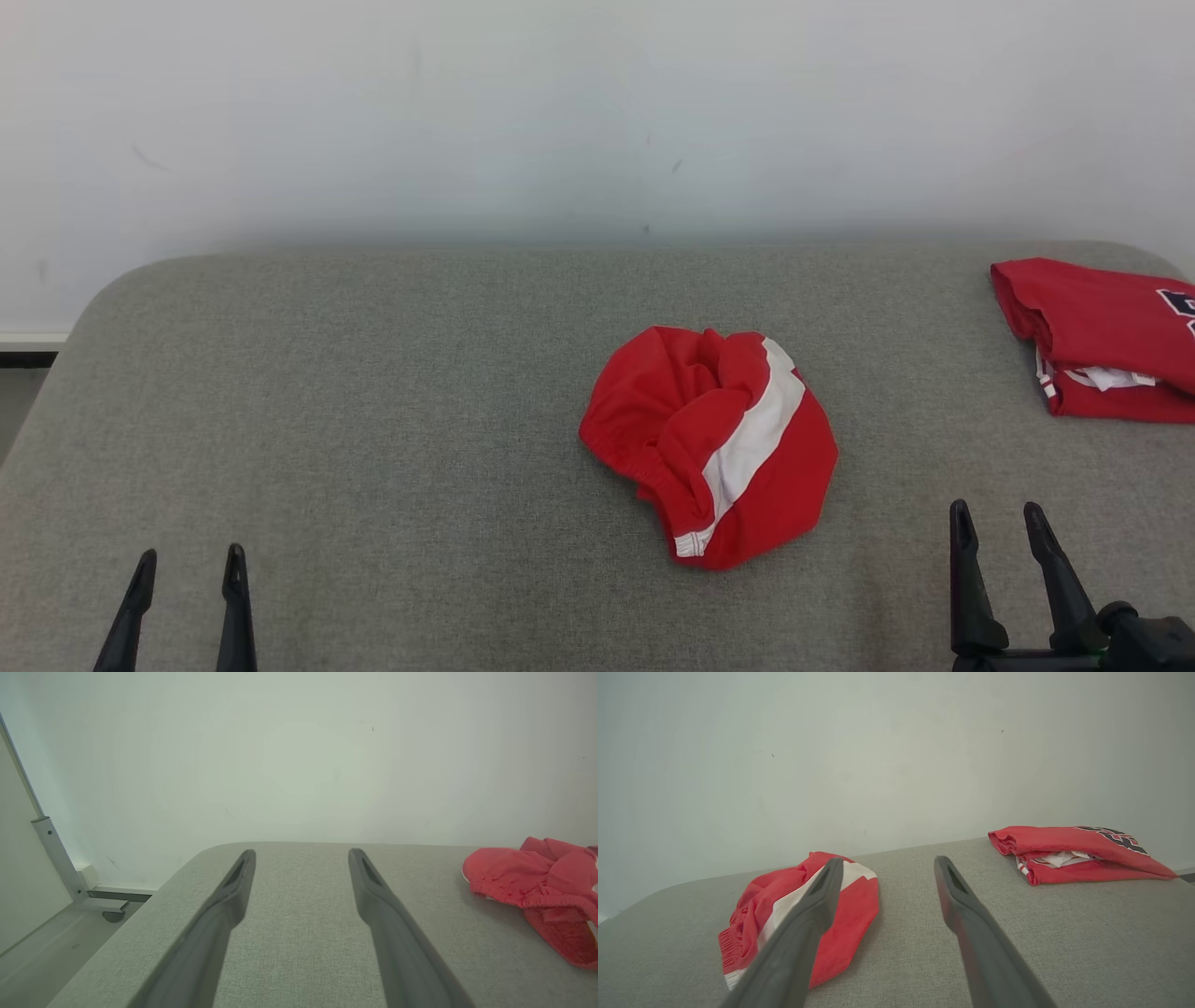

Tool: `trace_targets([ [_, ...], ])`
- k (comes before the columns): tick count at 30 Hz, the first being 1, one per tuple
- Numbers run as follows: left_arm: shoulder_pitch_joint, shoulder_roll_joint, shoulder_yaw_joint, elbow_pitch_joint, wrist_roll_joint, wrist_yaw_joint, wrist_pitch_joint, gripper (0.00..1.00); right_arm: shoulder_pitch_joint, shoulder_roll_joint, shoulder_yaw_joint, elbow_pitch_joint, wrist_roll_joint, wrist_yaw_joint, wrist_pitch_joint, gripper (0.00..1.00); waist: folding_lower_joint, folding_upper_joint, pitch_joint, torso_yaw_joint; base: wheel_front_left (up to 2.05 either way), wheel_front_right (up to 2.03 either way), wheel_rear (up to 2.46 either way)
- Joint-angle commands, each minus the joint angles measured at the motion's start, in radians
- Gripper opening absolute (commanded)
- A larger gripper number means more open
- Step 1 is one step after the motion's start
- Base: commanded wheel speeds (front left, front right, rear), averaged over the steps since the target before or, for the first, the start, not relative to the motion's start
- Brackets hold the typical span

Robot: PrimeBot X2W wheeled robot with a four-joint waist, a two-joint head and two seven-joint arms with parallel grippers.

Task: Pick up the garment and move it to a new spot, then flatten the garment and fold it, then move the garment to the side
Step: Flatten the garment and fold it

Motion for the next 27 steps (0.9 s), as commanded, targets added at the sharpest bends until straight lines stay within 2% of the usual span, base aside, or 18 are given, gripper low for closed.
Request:
trace_targets([
  [1, 0.015, 0.006, -0.001, 0.004, 0.020, -0.010, -0.003, 1.00, 0.010, 0.004, 0.002, -0.004, -0.003, -0.003, 0.003, 1.00, 0.0000, 0.0000, 0.000, -0.001, 0.00, 0.00, 0.00],
  [10, 0.011, -0.007, 0.000, 0.020, 0.036, -0.040, -0.003, 1.00, 0.012, 0.006, 0.000, -0.010, -0.007, -0.003, 0.012, 1.00, 0.0000, 0.0000, -0.006, 0.000, 0.00, 0.00, 0.00],
  [27, 0.002, -0.026, 0.011, 0.031, 0.048, -0.055, -0.003, 1.00, 0.015, 0.007, -0.002, -0.019, -0.010, -0.003, 0.021, 1.00, 0.0000, 0.0000, -0.006, 0.001, 0.00, 0.00, 0.00],
])
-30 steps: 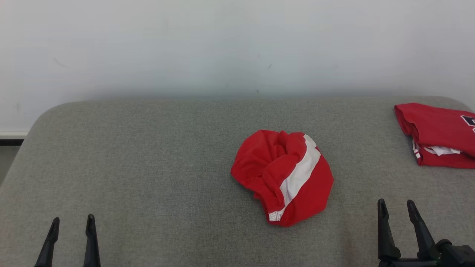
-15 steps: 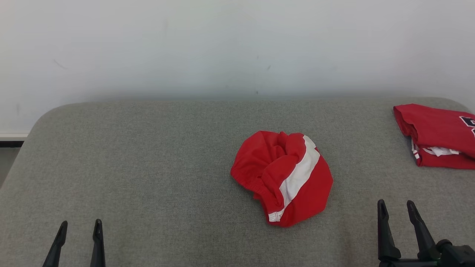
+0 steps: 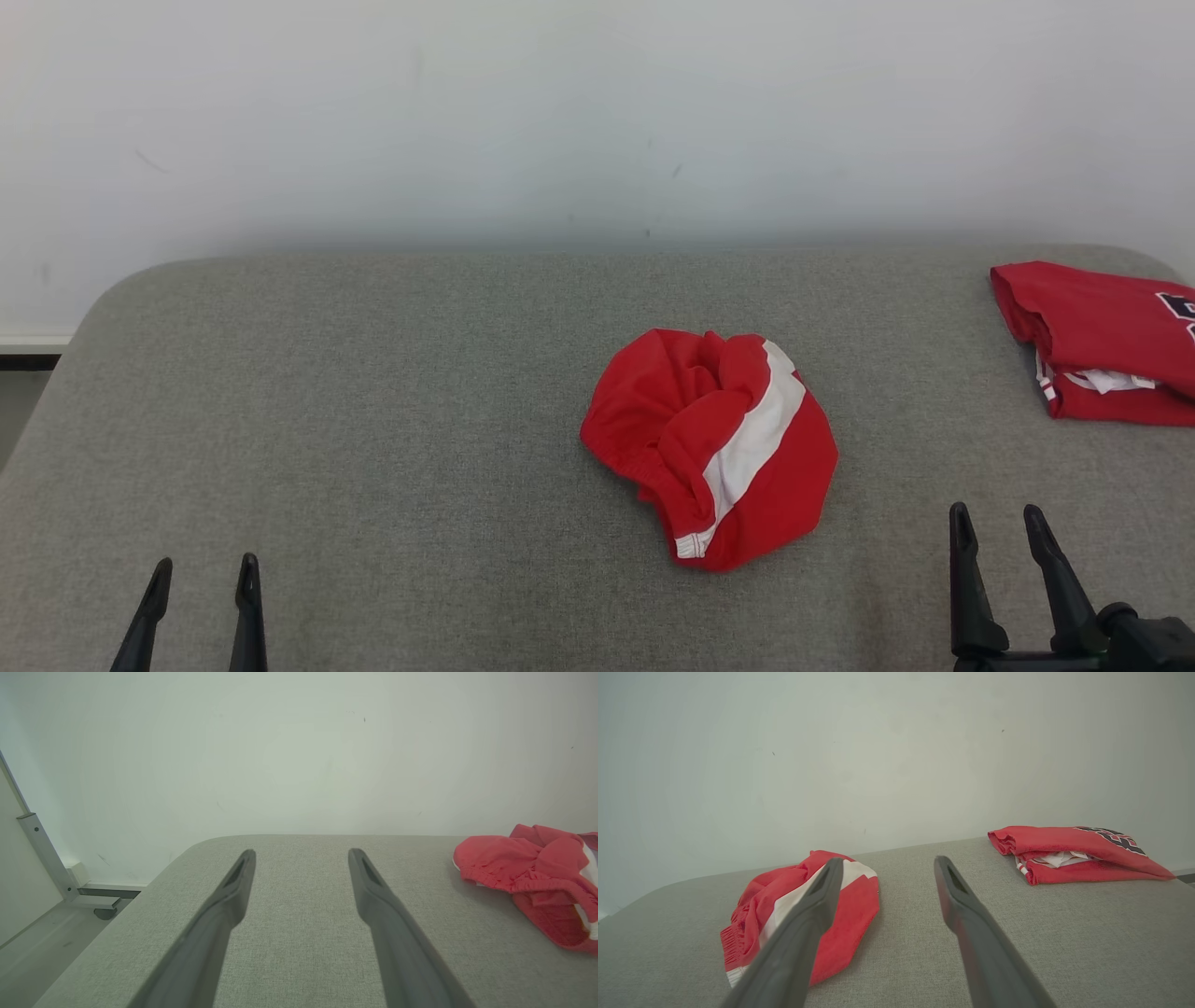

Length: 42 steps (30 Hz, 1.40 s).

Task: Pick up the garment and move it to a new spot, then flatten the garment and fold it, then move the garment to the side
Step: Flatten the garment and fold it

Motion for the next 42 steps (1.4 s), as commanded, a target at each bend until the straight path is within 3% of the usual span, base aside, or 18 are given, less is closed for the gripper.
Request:
trace_targets([
  [1, -0.003, -0.004, 0.003, 0.003, 0.009, -0.004, -0.003, 1.00, 0.006, 0.004, 0.000, -0.003, -0.002, -0.003, 0.003, 1.00, 0.0000, 0.0000, 0.000, 0.000, 0.00, 0.00, 0.00],
  [27, -0.018, -0.019, -0.007, 0.025, 0.006, -0.026, -0.003, 1.00, 0.004, 0.004, -0.002, -0.004, -0.003, -0.003, 0.006, 1.00, 0.0000, 0.0000, 0.000, -0.008, 0.00, 0.00, 0.00],
  [35, -0.122, -0.070, -0.162, 0.089, -0.001, -0.074, 0.013, 1.00, -0.018, -0.007, 0.006, 0.011, 0.010, -0.003, -0.002, 1.00, 0.0000, 0.0000, 0.021, -0.054, 0.00, 0.00, 0.00],
  [42, -0.264, -0.124, -0.334, 0.239, -0.049, -0.094, 0.012, 1.00, -0.043, -0.011, 0.008, 0.034, 0.020, -0.003, -0.020, 1.00, 0.0000, 0.0000, 0.065, -0.117, 0.00, 0.00, 0.00],
])
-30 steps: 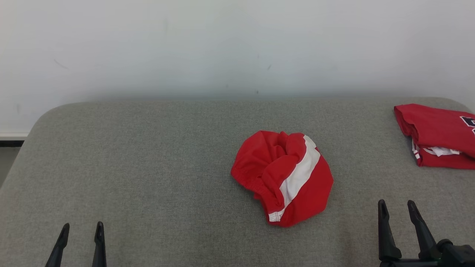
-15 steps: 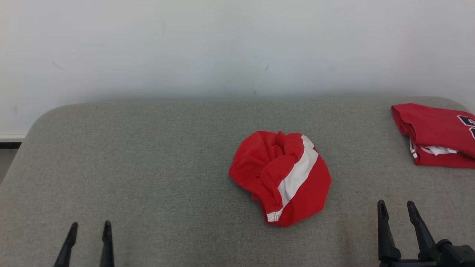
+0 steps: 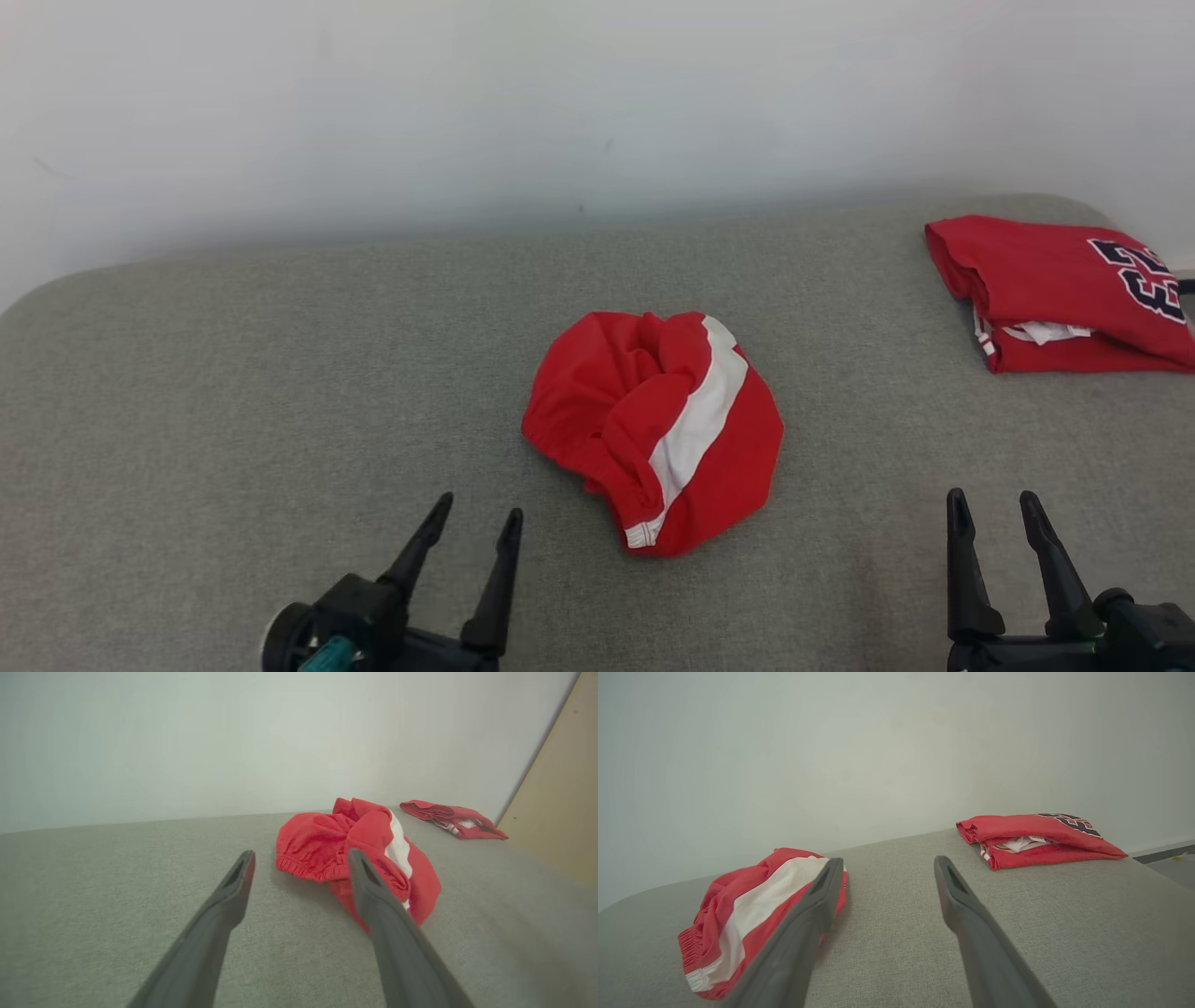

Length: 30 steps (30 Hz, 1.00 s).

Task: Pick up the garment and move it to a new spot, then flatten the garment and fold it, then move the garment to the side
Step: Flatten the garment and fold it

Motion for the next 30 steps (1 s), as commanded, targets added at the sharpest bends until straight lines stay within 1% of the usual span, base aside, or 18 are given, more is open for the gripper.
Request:
trace_targets([
  [1, -0.042, -0.018, -0.042, 0.051, -0.037, -0.006, 0.000, 1.00, -0.015, -0.001, 0.002, 0.006, 0.007, -0.003, -0.011, 1.00, -0.0001, -0.0001, 0.036, -0.042, 0.00, 0.00, 0.00],
  [2, -0.063, -0.019, -0.073, 0.073, -0.045, -0.006, -0.001, 1.00, -0.019, -0.001, 0.004, 0.008, 0.009, -0.003, -0.014, 1.00, -0.0001, -0.0001, 0.044, -0.054, 0.00, 0.00, 0.00],
  [3, -0.063, -0.019, -0.073, 0.073, -0.045, -0.006, -0.001, 1.00, -0.019, -0.001, 0.004, 0.008, 0.009, -0.003, -0.014, 1.00, -0.0001, -0.0001, 0.044, -0.054, 0.00, 0.00, 0.00],
  [4, -0.080, -0.021, -0.101, 0.095, -0.066, -0.005, -0.002, 1.00, -0.024, 0.000, 0.004, 0.011, 0.011, -0.003, -0.018, 1.00, -0.0001, -0.0001, 0.050, -0.062, 0.00, 0.00, 0.00],
  [7, -0.128, -0.008, -0.185, 0.160, -0.101, -0.004, -0.003, 1.00, -0.038, 0.001, 0.007, 0.018, 0.016, -0.003, -0.027, 1.00, -0.0001, -0.0001, 0.072, -0.088, 0.00, 0.00, 0.00],
  [11, -0.181, 0.003, -0.261, 0.231, -0.136, -0.005, -0.008, 1.00, -0.053, 0.004, 0.009, 0.032, 0.018, -0.003, -0.038, 1.00, -0.0001, -0.0001, 0.097, -0.112, 0.00, 0.00, 0.00],
  [15, -0.231, 0.009, -0.307, 0.300, -0.166, -0.005, -0.013, 1.00, -0.071, 0.006, 0.020, 0.045, 0.023, -0.003, -0.050, 1.00, -0.0001, -0.0001, 0.117, -0.138, 0.00, 0.00, 0.00],
  [22, -0.304, -0.003, -0.361, 0.379, -0.212, -0.005, -0.017, 1.00, -0.089, 0.008, 0.015, 0.061, 0.023, -0.003, -0.065, 1.00, -0.0001, -0.0001, 0.137, -0.170, 0.00, 0.00, 0.00],
  [23, -0.310, -0.004, -0.369, 0.391, -0.216, -0.005, -0.018, 0.94, -0.090, 0.009, 0.015, 0.062, 0.023, -0.003, -0.068, 1.00, -0.0001, -0.0001, 0.138, -0.172, 0.00, 0.00, 0.00],
  [24, -0.318, -0.005, -0.372, 0.399, -0.217, -0.005, -0.018, 0.41, -0.092, 0.009, 0.015, 0.064, 0.022, -0.003, -0.070, 1.00, -0.0001, -0.0001, 0.138, -0.173, 0.00, 0.00, 0.00],
  [25, -0.326, -0.005, -0.373, 0.402, -0.219, -0.005, -0.018, 0.00, -0.093, 0.009, 0.014, 0.065, 0.021, -0.003, -0.070, 1.00, -0.0001, -0.0001, 0.138, -0.174, 0.00, 0.00, 0.00],
  [30, -0.332, -0.003, -0.347, 0.373, -0.217, -0.005, -0.017, 0.00, -0.089, 0.010, 0.001, 0.069, 0.018, -0.003, -0.076, 1.00, -0.0001, -0.0001, 0.129, -0.155, 0.00, 0.00, 0.00],
])
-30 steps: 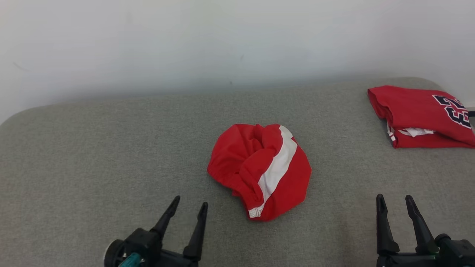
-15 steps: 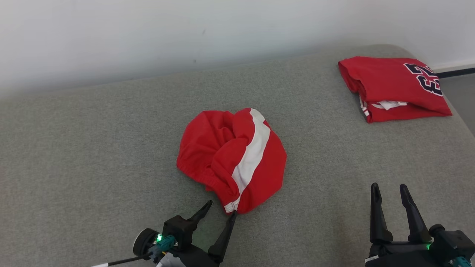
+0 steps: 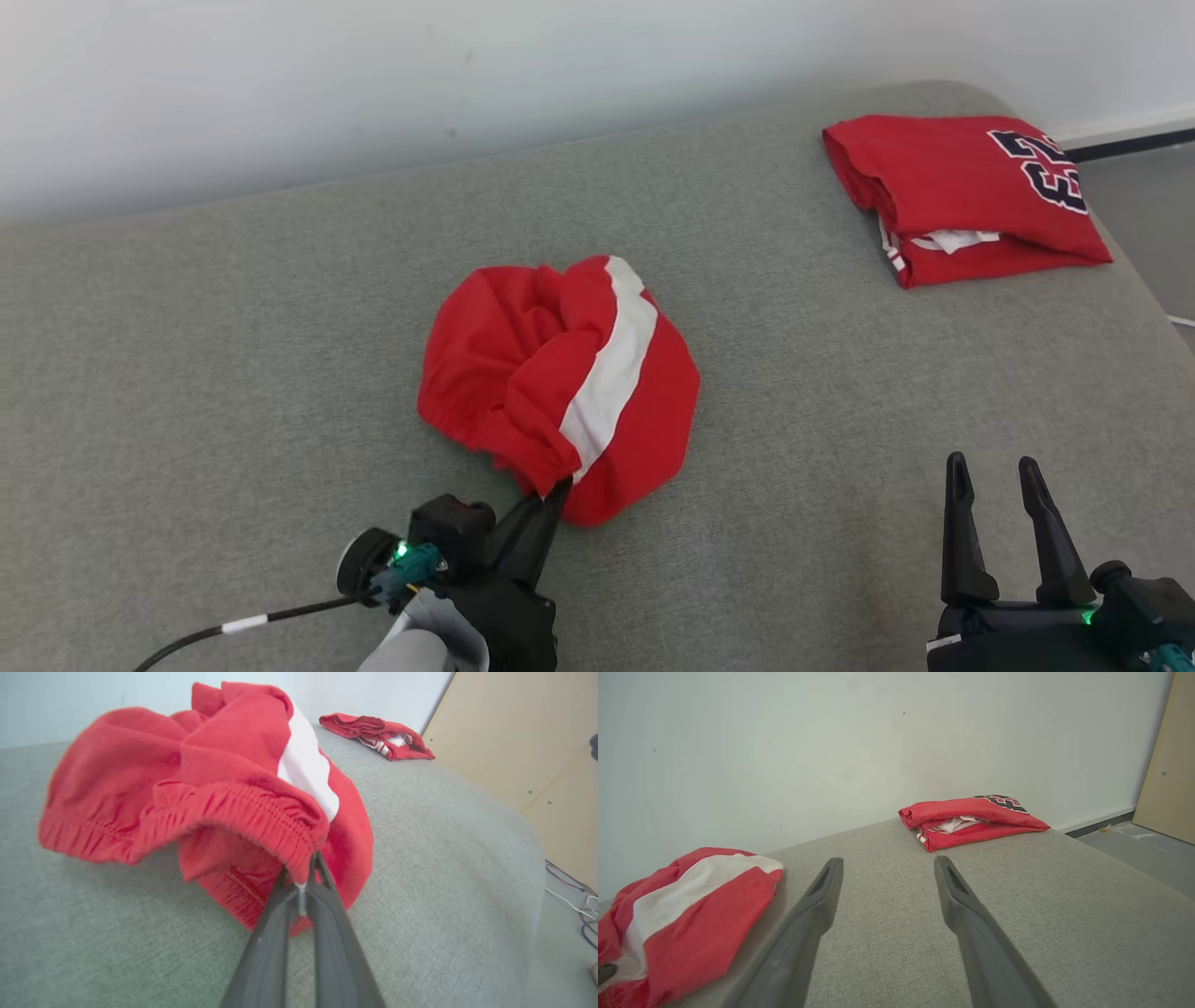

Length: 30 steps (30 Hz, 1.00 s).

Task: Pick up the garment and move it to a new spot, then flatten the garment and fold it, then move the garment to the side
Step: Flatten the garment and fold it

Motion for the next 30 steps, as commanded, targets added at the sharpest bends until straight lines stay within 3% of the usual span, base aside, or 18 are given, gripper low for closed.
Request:
trace_targets([
  [1, 0.003, 0.005, 0.015, -0.022, 0.007, 0.002, -0.003, 0.00, 0.003, 0.004, -0.003, 0.000, -0.004, -0.003, -0.007, 1.00, -0.0002, -0.0002, -0.012, 0.022, 0.00, 0.00, 0.00],
  [11, 0.180, 0.124, 0.145, -0.221, 0.050, 0.021, -0.004, 0.00, 0.045, 0.005, -0.001, 0.006, -0.005, -0.003, 0.000, 1.00, -0.0002, -0.0002, -0.082, 0.177, 0.00, 0.00, 0.00],
  [18, 0.300, 0.205, 0.189, -0.277, 0.013, 0.045, 0.000, 0.00, 0.051, 0.005, 0.009, 0.003, -0.005, -0.003, 0.009, 1.00, -0.0002, -0.0002, -0.093, 0.221, 0.00, 0.00, 0.00],
  [26, 0.380, 0.184, 0.208, -0.195, -0.045, 0.038, -0.002, 0.00, 0.059, -0.005, 0.014, 0.010, 0.005, -0.003, 0.017, 1.00, -0.0002, -0.0002, -0.098, 0.222, 0.00, 0.00, 0.00],
  [27, 0.379, 0.176, 0.213, -0.188, -0.047, 0.037, -0.002, 0.44, 0.060, -0.007, 0.012, 0.010, 0.006, -0.003, 0.018, 1.00, -0.0002, -0.0002, -0.099, 0.222, 0.00, 0.00, 0.00],
  [28, 0.375, 0.172, 0.219, -0.188, -0.040, 0.037, -0.003, 1.00, 0.062, -0.009, 0.009, 0.008, 0.007, -0.003, 0.018, 1.00, -0.0002, -0.0002, -0.102, 0.223, 0.00, 0.00, 0.00],
  [30, 0.373, 0.156, 0.245, -0.205, -0.033, 0.042, -0.003, 1.00, 0.067, -0.010, 0.003, 0.005, 0.007, -0.003, 0.020, 1.00, -0.0002, -0.0002, -0.107, 0.227, 0.00, 0.00, 0.00],
])
